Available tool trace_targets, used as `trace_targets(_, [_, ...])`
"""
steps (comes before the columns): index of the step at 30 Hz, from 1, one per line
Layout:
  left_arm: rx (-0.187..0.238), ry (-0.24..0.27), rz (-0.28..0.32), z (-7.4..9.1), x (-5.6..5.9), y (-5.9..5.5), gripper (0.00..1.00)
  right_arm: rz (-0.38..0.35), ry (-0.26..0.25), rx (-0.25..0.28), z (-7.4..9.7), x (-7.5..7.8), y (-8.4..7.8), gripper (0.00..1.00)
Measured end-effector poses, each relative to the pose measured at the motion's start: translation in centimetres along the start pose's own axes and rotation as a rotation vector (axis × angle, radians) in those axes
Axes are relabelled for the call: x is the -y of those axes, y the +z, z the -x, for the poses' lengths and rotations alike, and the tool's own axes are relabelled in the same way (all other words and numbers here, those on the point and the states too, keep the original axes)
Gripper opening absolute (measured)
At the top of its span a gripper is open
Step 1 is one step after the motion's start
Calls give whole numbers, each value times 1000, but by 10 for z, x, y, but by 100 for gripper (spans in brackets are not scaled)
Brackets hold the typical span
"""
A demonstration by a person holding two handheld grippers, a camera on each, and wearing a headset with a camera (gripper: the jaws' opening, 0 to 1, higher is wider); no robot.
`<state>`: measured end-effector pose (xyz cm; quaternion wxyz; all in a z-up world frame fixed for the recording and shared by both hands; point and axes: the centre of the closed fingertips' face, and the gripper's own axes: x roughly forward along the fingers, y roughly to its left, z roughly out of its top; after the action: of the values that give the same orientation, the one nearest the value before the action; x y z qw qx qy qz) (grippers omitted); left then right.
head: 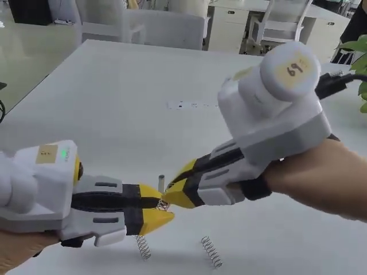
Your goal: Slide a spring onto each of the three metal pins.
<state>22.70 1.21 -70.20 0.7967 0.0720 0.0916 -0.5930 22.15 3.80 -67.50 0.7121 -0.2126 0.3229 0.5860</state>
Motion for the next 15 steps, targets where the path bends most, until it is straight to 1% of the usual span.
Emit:
trace_targets(4, [-24, -26, -11, -2, 5, -3, 3, 75, 33, -103, 0, -4, -5, 8])
trace_targets(7, [-37, -31, -22, -3, 6, -4, 3, 110, 55, -153, 0, -4, -7, 8])
trace_targets(10, [-54, -42, -33, -4, 9, -5, 3, 150, 79, -217, 0, -6, -12, 8])
trace_targets(12, [-62, -50, -41, -4, 10, -6, 3, 172, 89, -247, 0, -7, -13, 8])
trace_targets(15, [-75, -54, -48, -5, 11, -7, 2, 196, 100, -276, -1, -8, -14, 8])
